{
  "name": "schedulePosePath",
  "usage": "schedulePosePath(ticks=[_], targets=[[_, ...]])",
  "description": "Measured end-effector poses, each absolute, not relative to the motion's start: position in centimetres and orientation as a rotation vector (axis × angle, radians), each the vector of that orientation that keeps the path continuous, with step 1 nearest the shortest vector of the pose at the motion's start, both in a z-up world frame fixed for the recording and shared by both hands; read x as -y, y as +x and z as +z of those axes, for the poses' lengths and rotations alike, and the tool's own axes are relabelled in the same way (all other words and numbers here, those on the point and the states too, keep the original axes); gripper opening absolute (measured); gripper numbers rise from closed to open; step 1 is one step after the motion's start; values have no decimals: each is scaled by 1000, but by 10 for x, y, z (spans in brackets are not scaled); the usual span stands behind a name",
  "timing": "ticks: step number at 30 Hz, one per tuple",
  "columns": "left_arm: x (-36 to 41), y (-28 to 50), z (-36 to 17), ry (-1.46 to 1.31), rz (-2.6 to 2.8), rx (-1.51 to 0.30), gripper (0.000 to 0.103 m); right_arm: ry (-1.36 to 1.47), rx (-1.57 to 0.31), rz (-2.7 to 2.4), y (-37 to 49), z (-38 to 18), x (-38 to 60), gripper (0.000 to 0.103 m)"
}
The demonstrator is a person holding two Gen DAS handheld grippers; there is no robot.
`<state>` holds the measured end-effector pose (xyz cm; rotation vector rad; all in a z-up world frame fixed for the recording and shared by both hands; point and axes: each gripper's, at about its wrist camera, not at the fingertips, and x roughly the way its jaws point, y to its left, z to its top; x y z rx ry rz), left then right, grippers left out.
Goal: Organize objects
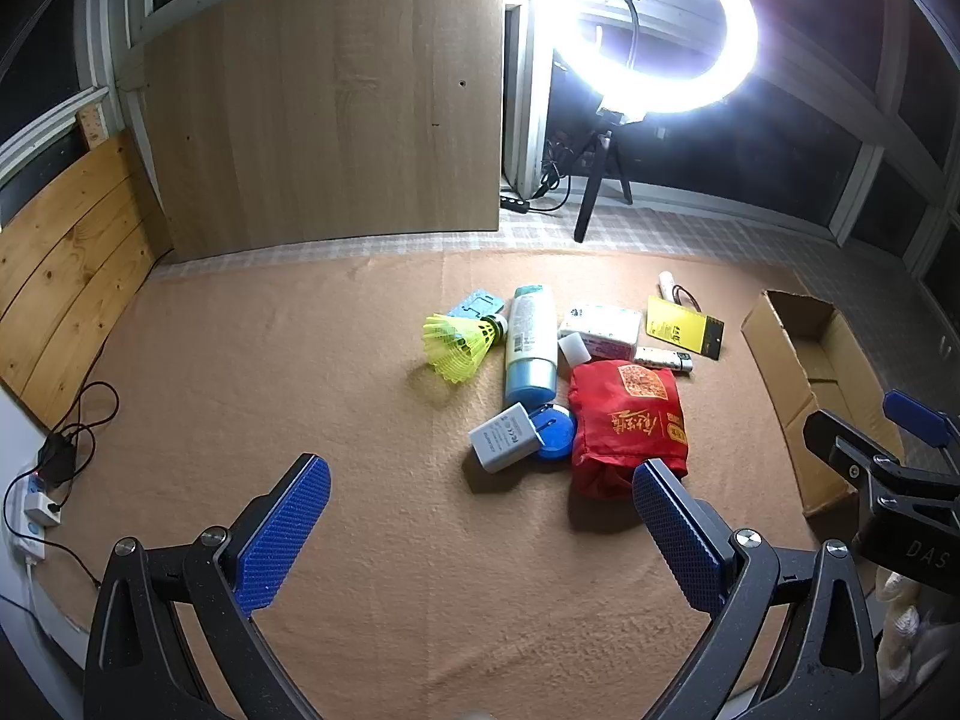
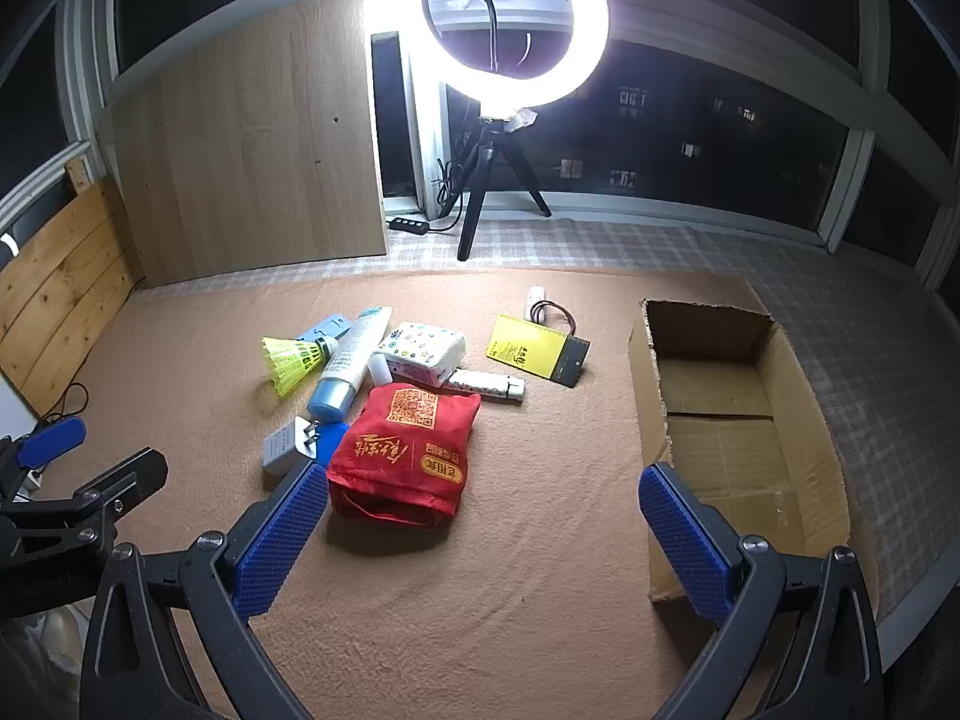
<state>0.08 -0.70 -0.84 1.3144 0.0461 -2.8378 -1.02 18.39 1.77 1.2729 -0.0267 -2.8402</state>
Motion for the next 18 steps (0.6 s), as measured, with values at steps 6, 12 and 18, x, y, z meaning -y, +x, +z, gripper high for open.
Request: schedulePosePath(ticks=[6, 12, 18], targets=[[7, 1, -9, 1315, -2838, -48, 102, 1275, 30, -2837, -10, 16, -184, 102], [3, 0, -11, 1325, -2842, -46, 102, 1278, 33, -2839, -11, 16, -185, 102], [2, -1, -12, 1336, -2844, -51, 102, 1285, 40, -2838, -12, 14, -187, 102]])
